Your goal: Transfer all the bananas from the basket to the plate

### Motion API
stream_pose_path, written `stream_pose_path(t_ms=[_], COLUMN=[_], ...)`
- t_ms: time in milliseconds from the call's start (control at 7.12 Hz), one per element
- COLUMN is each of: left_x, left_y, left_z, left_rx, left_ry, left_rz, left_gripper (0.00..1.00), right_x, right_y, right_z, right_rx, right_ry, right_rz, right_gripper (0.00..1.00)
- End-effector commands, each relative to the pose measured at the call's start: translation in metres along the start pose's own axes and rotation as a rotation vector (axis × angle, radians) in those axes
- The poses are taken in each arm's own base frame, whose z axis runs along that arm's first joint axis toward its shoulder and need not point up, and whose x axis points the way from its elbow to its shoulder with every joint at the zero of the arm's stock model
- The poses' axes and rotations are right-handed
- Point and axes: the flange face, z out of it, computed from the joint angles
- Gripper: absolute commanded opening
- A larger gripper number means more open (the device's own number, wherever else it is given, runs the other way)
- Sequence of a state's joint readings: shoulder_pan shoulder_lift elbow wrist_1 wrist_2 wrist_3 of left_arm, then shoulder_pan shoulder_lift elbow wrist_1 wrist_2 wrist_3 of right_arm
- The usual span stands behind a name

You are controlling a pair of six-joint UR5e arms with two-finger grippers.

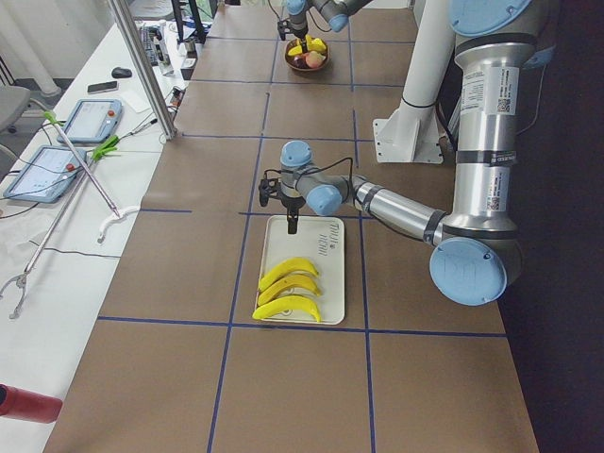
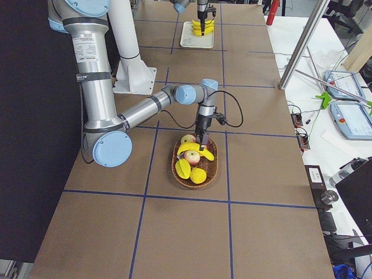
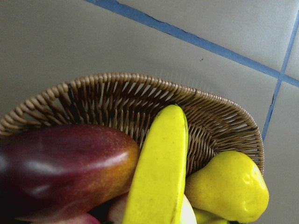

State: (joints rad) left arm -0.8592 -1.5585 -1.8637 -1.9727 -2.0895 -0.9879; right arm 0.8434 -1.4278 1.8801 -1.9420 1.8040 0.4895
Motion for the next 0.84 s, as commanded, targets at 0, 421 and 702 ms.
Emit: stream_pose_path(t_ms=[0, 421, 702], left_x=[0.000, -0.001, 0.000], left_y=[-0.001, 0.001, 0.001], left_z=[-0.002, -0.003, -0.003], left_rx=[0.004, 0.004, 0.003], left_ry=[0.002, 0.002, 0.003], left_rz=[0.000, 0.000, 0.001], left_gripper=[1.00, 1.00, 1.00], right_x=[-0.001, -0.003, -0.007], right_y=[-0.002, -0.001, -0.003], right_z=[0.017, 0.017, 0.009], right_rx=[-0.024, -0.018, -0.007], right_ry=[0.029, 0.043, 0.036], right_rz=[-0.004, -0.075, -0.080], right_gripper=[0.71, 0.35, 0.01])
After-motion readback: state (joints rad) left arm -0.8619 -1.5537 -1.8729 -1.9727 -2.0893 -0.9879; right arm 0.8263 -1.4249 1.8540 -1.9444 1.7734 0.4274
